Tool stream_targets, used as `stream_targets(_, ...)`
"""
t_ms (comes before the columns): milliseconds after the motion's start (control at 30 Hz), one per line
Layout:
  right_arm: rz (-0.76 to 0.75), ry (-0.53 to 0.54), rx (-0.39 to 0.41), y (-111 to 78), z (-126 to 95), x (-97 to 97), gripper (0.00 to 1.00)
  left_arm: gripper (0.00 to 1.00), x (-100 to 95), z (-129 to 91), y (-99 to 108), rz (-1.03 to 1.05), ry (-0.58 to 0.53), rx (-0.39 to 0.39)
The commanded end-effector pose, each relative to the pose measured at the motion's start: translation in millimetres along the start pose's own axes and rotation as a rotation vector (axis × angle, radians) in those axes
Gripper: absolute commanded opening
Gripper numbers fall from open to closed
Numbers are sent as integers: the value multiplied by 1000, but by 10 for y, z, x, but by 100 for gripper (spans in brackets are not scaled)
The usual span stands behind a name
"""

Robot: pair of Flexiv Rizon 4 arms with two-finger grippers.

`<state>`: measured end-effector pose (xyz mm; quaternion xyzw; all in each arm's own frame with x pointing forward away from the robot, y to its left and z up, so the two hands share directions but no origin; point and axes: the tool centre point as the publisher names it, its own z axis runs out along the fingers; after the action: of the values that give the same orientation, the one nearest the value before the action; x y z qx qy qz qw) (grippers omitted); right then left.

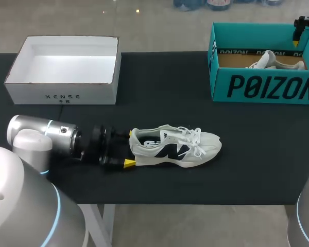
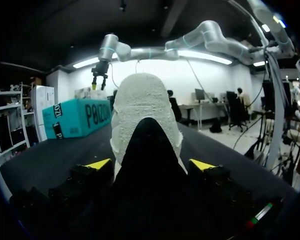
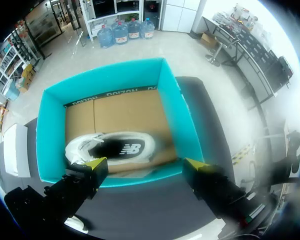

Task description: Take the shoe out of the shoebox, open the shoe tongue, remove and reinsert the insole, then place the shoe into the shoebox

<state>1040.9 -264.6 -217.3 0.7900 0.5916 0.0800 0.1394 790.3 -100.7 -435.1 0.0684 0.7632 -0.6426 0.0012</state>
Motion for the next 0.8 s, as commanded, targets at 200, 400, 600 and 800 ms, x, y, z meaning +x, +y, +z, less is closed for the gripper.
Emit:
stream_targets(200, 1, -1, -1, -4, 2, 1, 100, 0, -20, 26, 79, 4, -12, 20)
stream_targets(400, 1, -1, -1, -4, 2, 1, 100, 0, -20, 26, 79, 4, -12, 20)
stream_targets(600, 1, -1, -1, -4, 2, 1, 100, 0, -20, 26, 79, 4, -12, 20)
stream_targets(800, 1, -1, -1, -4, 2, 1, 100, 0, -20, 26, 79, 4, -12, 20)
